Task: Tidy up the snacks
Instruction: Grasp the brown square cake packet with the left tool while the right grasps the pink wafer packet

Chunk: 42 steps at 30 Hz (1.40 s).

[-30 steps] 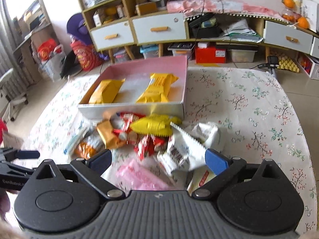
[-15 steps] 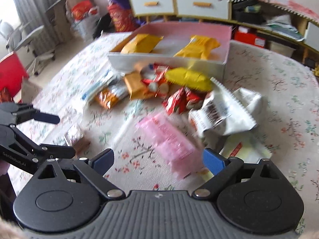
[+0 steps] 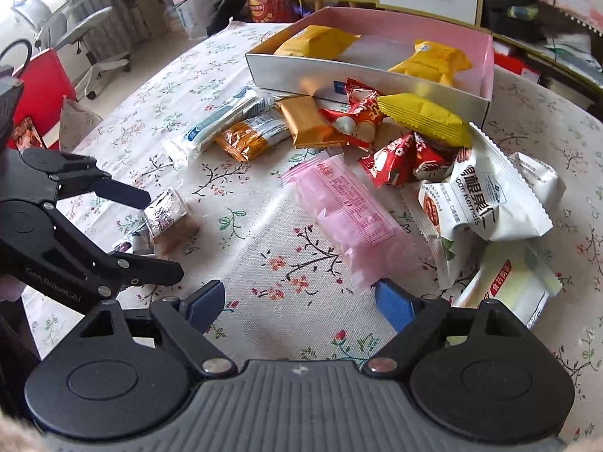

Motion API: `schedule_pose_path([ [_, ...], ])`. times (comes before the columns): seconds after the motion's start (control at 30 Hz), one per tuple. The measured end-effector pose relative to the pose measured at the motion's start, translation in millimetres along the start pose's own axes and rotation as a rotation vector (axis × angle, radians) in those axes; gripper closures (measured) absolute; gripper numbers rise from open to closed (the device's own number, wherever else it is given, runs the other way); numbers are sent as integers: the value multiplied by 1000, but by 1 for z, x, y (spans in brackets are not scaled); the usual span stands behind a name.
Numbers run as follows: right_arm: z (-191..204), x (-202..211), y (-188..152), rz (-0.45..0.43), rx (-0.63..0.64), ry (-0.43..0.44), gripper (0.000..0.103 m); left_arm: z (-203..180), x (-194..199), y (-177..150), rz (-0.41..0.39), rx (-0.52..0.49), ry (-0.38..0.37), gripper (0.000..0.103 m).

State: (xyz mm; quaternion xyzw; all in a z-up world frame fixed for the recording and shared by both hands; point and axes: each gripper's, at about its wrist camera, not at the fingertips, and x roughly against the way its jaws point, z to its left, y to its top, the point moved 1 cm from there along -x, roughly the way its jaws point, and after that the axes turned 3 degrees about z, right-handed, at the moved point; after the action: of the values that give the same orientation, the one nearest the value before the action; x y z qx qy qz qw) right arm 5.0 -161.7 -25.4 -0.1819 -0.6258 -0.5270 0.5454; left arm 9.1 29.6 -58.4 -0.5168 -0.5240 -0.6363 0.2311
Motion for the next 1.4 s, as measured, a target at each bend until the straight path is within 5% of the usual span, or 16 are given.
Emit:
schedule_pose_path([
  [0.4, 7, -8, 7, -10, 66, -84, 25, -1, 3, 1, -15, -36, 43, 41],
  [0.6, 5, 0, 11, 22, 76, 23, 32, 0, 3, 4, -30, -23, 58, 52],
  [0.73, 4, 4, 13, 3, 88, -32, 32, 2, 4, 5, -44, -11, 73, 60],
  [1.13, 2, -17, 32, -32, 121, -168, 35, 7, 3, 10, -47, 13, 88, 59],
  [1.4, 9, -17, 39, -8, 117, -119, 43, 9, 0, 13, -45, 25, 99, 55],
])
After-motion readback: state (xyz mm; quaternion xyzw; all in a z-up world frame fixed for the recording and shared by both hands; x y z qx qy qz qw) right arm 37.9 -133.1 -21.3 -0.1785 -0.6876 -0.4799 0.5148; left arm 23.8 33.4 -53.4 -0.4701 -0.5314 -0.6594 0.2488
